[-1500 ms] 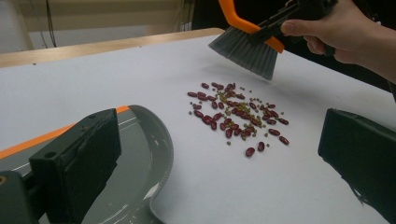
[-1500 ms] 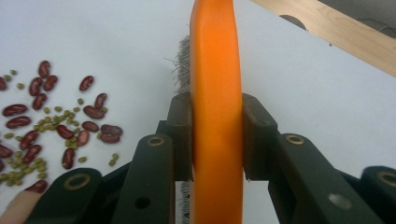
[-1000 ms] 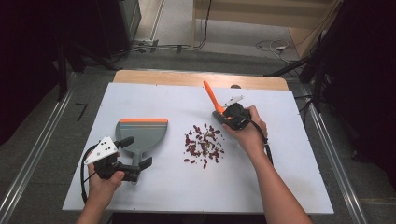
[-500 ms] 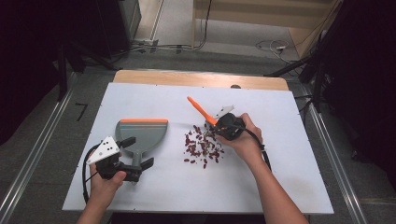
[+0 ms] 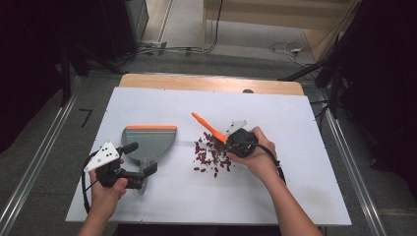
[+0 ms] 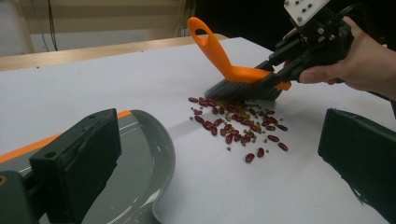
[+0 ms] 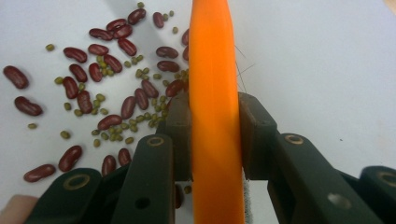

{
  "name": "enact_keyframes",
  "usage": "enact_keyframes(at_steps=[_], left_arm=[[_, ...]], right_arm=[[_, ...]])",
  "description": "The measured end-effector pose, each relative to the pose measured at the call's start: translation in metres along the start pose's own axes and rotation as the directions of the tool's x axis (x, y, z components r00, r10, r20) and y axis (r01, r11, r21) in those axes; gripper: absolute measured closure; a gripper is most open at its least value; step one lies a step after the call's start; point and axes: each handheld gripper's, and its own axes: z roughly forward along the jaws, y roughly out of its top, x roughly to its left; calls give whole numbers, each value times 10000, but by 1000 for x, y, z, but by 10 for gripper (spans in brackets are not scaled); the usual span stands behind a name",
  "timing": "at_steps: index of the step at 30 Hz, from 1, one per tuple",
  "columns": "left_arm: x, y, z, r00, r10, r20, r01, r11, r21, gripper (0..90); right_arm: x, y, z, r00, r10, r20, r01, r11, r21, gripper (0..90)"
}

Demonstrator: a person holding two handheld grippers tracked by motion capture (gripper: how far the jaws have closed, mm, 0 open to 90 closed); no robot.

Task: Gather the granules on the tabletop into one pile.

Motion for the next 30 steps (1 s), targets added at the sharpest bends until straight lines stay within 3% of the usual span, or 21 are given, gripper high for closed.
enact_keyframes(at_steps=[9, 12, 19, 25, 29, 30], left_arm=[[8, 1, -8, 9995, -188, -258, 182, 9996, -220, 0], [9, 1, -10, 9994, -192, -275, 185, 9995, -254, 0], [8, 1, -9, 9995, -164, -271, 159, 9996, -216, 0], [8, 1, -9, 9995, -169, -274, 163, 9996, -219, 0], [8, 1, -10, 9995, -185, -263, 178, 9995, -243, 0], [8, 1, -10, 9995, -184, -262, 177, 9995, -247, 0]], right_arm=[[3, 0, -6, 9995, -216, -233, 215, 9998, -35, 683], [-7, 1, -10, 9985, 128, -534, -143, 9995, -280, 689], [-26, 15, -12, 9994, 309, -148, -319, 9970, -699, 690], [-34, 36, 8, 9998, -188, -64, 183, 9974, -699, 690], [-34, 45, 27, 9990, -407, 197, 413, 9988, -282, 690], [-33, 46, 30, 9992, -398, 53, 400, 9986, -351, 690]])
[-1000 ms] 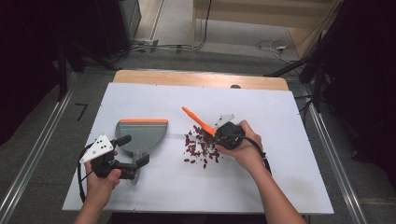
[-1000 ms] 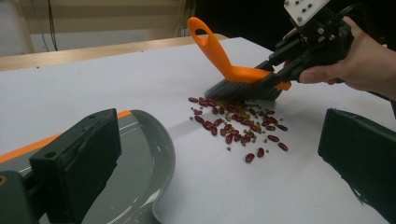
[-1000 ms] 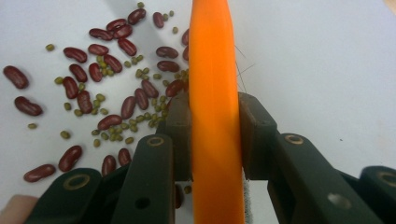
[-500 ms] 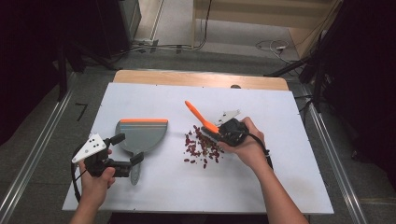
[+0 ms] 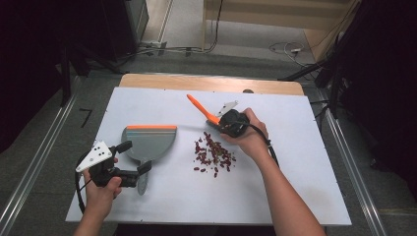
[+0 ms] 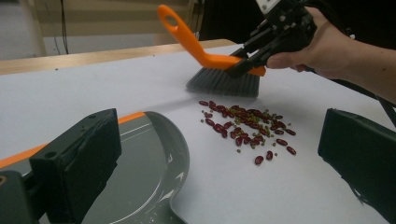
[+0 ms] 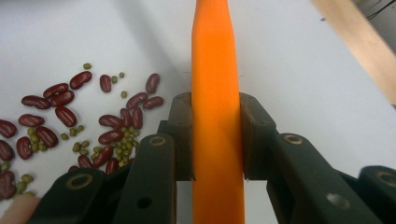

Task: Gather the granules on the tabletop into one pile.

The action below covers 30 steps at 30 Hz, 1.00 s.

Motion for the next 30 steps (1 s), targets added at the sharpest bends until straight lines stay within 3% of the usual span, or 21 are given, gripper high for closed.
enact_keyframes(at_steps=[3, 7, 15, 30], left_arm=[[1, 0, -1, 10000, -21, -17, 21, 10000, -9, 0], [0, 0, -1, 10000, -15, -2, 15, 10000, -8, 0], [-3, 0, 2, 10000, 64, 67, -65, 10000, 44, 0], [-4, 0, 3, 9999, 113, 89, -113, 9999, 100, 0]], right_arm=[[9, 3, 2, 9995, -64, -311, 66, 10000, 54, 688], [21, 4, 2, 9971, -622, -432, 634, 9976, 277, 683], [32, -4, -6, 9899, -1081, -916, 1101, 9938, 178, 680], [57, -20, -25, 9770, -1556, -1459, 1568, 9876, -29, 677]])
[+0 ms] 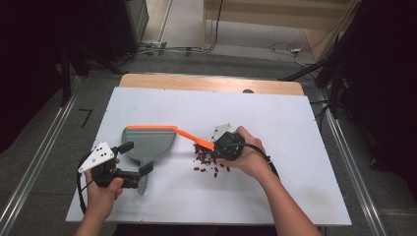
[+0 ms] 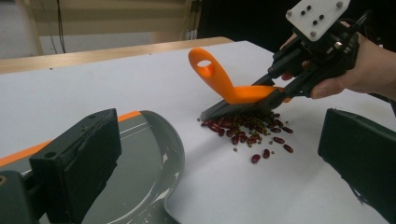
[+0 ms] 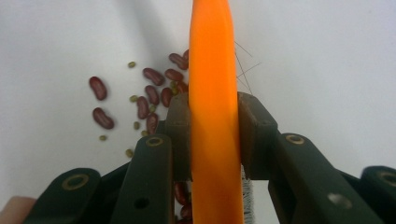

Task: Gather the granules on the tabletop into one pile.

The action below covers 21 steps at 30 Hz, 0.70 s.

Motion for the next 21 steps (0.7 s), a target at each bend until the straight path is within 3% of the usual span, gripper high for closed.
enact_keyframes(at_steps=[6, 14, 19, 21], left_arm=[[0, 0, 0, 10000, 14, -13, -14, 10000, 27, 0], [1, 0, -1, 10000, -27, -16, 27, 10000, -42, 0], [1, 0, -1, 10000, -24, -13, 24, 10000, -46, 0], [1, 0, -1, 10000, -53, -14, 53, 10000, -60, 0]], right_arm=[[3, -1, -4, 9996, -244, 113, 245, 9997, -76, 679], [-13, 7, -9, 9985, 15, 548, 11, 9989, -473, 688], [-22, 17, -2, 9959, 113, 894, -51, 9976, -693, 689], [-22, 20, 5, 9966, 48, 820, 3, 9980, -628, 689]])
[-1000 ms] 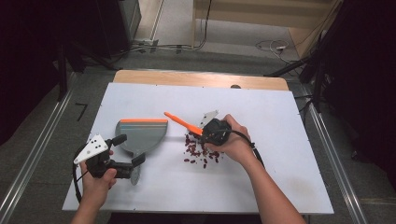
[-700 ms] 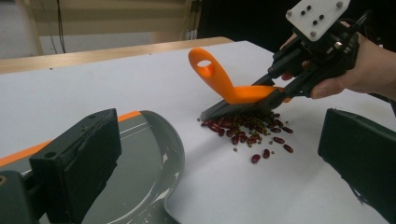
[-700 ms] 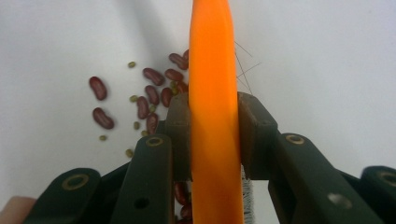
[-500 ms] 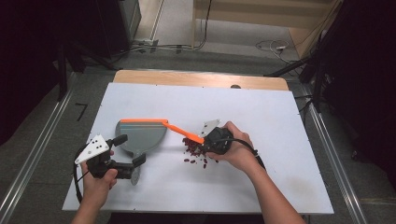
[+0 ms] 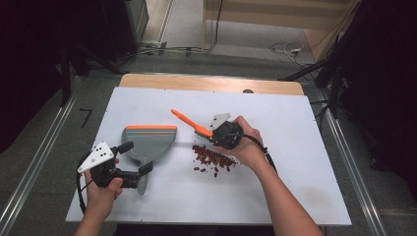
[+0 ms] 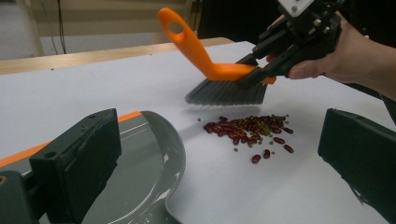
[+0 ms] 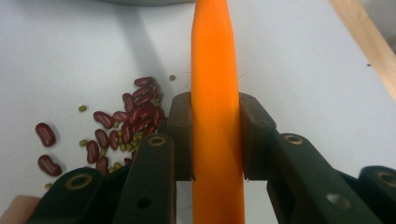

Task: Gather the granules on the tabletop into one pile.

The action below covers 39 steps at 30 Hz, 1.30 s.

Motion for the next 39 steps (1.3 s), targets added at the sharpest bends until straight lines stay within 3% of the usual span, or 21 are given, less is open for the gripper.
enact_keyframes(at_steps=[5, 9, 13, 16, 21, 24, 26, 28, 30, 34, 39], left_arm=[[1, 0, 0, 10000, 24, 11, -24, 10000, 22, 0], [0, 0, 0, 10000, 26, 18, -27, 10000, 39, 0], [-1, 0, 1, 10000, 48, 25, -48, 10000, 78, 0], [-3, 0, 2, 10000, 73, 40, -73, 9999, 89, 0], [-2, 0, 0, 10000, 45, -32, -45, 10000, 8, 0], [0, 0, -2, 10000, 24, -86, -24, 10000, 6, 0], [0, 0, -1, 10000, 21, -89, -21, 10000, 6, 0], [0, 0, -1, 9999, 35, -102, -34, 10000, 33, 0], [0, 0, -1, 10000, 24, -91, -24, 10000, 33, 0], [0, 0, -1, 9999, 18, -100, -17, 10000, 30, 0], [1, 0, -2, 9999, -19, -129, 20, 10000, 45, 0]], right_arm=[[11, 5, 9, 9978, -244, -622, 264, 9991, 322, 685], [17, 4, 6, 9951, -614, -774, 653, 9966, 494, 683], [16, 2, 1, 9952, -561, -799, 586, 9979, 290, 688], [13, 2, -5, 9986, -429, -316, 433, 9990, 115, 688], [13, 8, -29, 9991, 413, -80, -418, 9971, -643, 688], [24, 13, -39, 9910, 1324, -203, -1337, 9875, -838, 688], [31, 15, -40, 9864, 1619, -300, -1637, 9835, -775, 688], [37, 16, -40, 9732, 2224, -593, -2265, 9711, -748, 688], [42, 16, -38, 9463, 3107, -894, -3175, 9452, -763, 688], [49, 13, -32, 8974, 3997, -1871, -4146, 9087, -475, 688], [66, 14, -35, 8676, 4353, -2405, -4572, 8884, -415, 688]])
